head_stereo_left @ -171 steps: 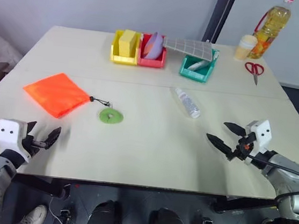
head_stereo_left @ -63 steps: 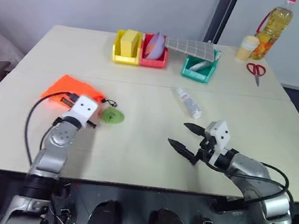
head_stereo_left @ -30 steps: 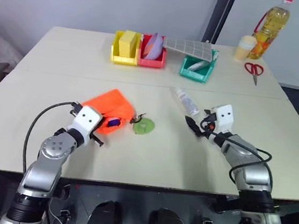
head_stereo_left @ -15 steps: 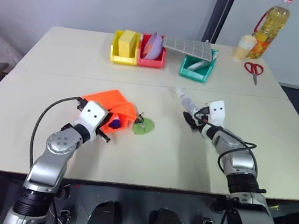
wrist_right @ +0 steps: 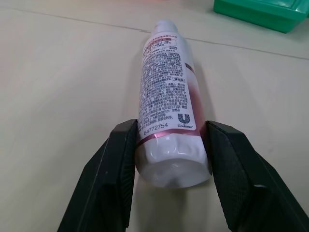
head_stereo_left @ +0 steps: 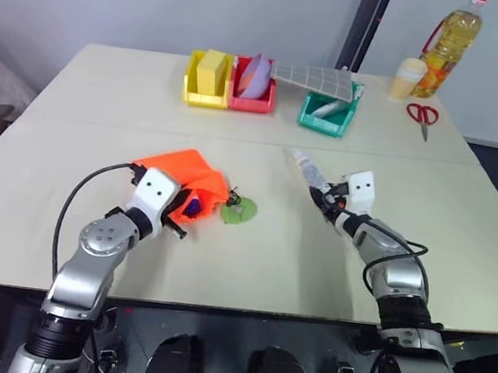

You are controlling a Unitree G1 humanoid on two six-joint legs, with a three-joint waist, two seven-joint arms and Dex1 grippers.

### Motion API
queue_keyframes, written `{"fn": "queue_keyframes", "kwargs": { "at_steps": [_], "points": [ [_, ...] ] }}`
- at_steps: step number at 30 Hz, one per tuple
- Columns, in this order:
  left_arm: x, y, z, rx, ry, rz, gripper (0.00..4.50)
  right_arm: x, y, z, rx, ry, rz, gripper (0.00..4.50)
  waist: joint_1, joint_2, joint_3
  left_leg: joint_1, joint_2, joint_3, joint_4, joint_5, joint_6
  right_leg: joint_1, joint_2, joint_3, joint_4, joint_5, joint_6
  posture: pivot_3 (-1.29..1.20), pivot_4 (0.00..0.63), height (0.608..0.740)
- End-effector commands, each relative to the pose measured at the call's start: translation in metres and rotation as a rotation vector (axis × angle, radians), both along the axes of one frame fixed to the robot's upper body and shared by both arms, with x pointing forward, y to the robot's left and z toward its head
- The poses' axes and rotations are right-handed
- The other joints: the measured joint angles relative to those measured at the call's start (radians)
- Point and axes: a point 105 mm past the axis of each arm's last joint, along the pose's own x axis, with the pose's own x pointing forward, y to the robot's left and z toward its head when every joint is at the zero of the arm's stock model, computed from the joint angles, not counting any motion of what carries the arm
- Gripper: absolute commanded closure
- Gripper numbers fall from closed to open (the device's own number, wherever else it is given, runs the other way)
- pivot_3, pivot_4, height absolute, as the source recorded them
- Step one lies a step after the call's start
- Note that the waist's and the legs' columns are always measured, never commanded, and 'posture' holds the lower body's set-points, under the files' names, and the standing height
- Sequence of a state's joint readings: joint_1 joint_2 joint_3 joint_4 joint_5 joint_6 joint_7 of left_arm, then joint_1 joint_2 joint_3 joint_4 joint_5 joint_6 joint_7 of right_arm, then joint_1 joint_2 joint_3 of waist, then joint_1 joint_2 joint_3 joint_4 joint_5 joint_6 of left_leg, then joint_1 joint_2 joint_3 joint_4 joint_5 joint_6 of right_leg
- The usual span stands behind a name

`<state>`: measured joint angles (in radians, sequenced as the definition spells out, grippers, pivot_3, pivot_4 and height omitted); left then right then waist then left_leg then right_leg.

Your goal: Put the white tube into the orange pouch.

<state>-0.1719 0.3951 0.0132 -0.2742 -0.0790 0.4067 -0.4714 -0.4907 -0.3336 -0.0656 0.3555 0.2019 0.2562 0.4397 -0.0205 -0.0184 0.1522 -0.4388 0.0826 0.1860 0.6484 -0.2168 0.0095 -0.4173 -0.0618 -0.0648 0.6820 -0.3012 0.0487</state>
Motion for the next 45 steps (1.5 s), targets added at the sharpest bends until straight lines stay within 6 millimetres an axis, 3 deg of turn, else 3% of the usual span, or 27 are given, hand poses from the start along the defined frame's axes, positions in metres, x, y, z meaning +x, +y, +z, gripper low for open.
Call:
{"fn": "queue_keyframes", "kwargs": {
  "at_steps": [1,6,10,14,18,23,30,35,41,45],
  "points": [
    [0.002,-0.004,0.01,-0.016,-0.032,-0.013,4.5,0.001,-0.002,0.019,0.007,-0.072,-0.009,2.26,0.0,0.0,0.0,0.0,0.0,0.0,0.0,0.0,0.0,0.0,0.0,0.0,0.0,0.0,0.0,0.0,0.15,0.74],
    [0.003,-0.004,0.011,-0.037,-0.033,-0.01,4.5,-0.001,-0.002,0.022,0.001,-0.082,-0.011,2.26,0.0,0.0,0.0,0.0,0.0,0.0,0.0,0.0,0.0,0.0,0.0,0.0,0.0,0.0,0.0,0.0,0.15,0.74],
    [0.004,-0.004,0.013,-0.058,-0.033,-0.011,4.5,-0.016,0.0,0.034,-0.024,-0.127,0.048,2.26,0.004,0.0,0.0,0.0,0.0,0.0,0.0,0.0,0.0,0.0,0.0,0.0,0.0,0.0,0.0,0.0,0.15,0.74],
    [0.002,-0.003,0.012,-0.102,-0.014,-0.005,4.5,-0.057,0.018,0.057,0.018,-0.172,0.252,2.26,0.003,0.0,0.0,-0.001,0.0,0.0,0.0,0.0,0.0,-0.001,0.0,0.0,0.0,0.0,0.0,0.0,0.15,0.74],
    [-0.001,-0.004,0.01,-0.173,0.028,-0.02,4.5,-0.105,0.045,0.063,0.057,-0.122,0.473,2.26,0.002,0.0,0.0,-0.001,0.0,-0.001,-0.001,-0.003,0.005,-0.001,0.0,0.0,0.0,0.0,0.0,0.0,0.15,0.74],
    [-0.003,-0.004,0.006,-0.157,0.056,-0.035,4.5,-0.128,0.064,0.06,0.09,-0.067,0.548,2.26,0.003,0.0,0.0,0.0,0.0,-0.002,0.0,-0.003,0.005,0.0,0.0,0.0,0.0,0.0,-0.001,0.0,0.15,0.74],
    [-0.001,-0.001,0.004,-0.144,0.072,-0.041,4.5,-0.097,0.043,0.032,0.059,-0.005,0.309,2.26,0.006,-0.001,0.0,-0.001,0.0,-0.002,0.0,-0.004,0.006,-0.001,-0.001,0.0,-0.001,-0.002,-0.004,0.0,0.15,0.74],
    [-0.001,0.0,0.003,-0.138,0.072,-0.04,4.5,-0.087,0.048,0.024,-0.002,-0.039,0.184,0.03,0.004,0.0,0.0,-0.002,0.0,-0.002,0.0,-0.004,0.006,-0.003,-0.001,0.0,-0.001,-0.001,-0.001,0.0,0.15,0.74],
    [-0.003,-0.003,0.003,-0.149,0.067,-0.042,4.5,-0.068,0.052,0.015,-0.001,-0.044,0.018,0.03,0.002,0.0,0.0,-0.003,0.0,-0.001,0.0,-0.004,0.006,-0.003,0.0,0.0,-0.001,0.0,-0.001,0.0,0.15,0.74],
    [-0.003,-0.005,0.005,-0.156,0.06,-0.047,4.5,-0.059,0.042,0.008,-0.02,-0.038,-0.096,0.03,0.004,0.0,0.0,-0.003,0.0,-0.001,0.0,-0.004,0.005,-0.003,0.0,0.0,-0.001,0.0,-0.001,0.0,0.15,0.74]
  ]
}}
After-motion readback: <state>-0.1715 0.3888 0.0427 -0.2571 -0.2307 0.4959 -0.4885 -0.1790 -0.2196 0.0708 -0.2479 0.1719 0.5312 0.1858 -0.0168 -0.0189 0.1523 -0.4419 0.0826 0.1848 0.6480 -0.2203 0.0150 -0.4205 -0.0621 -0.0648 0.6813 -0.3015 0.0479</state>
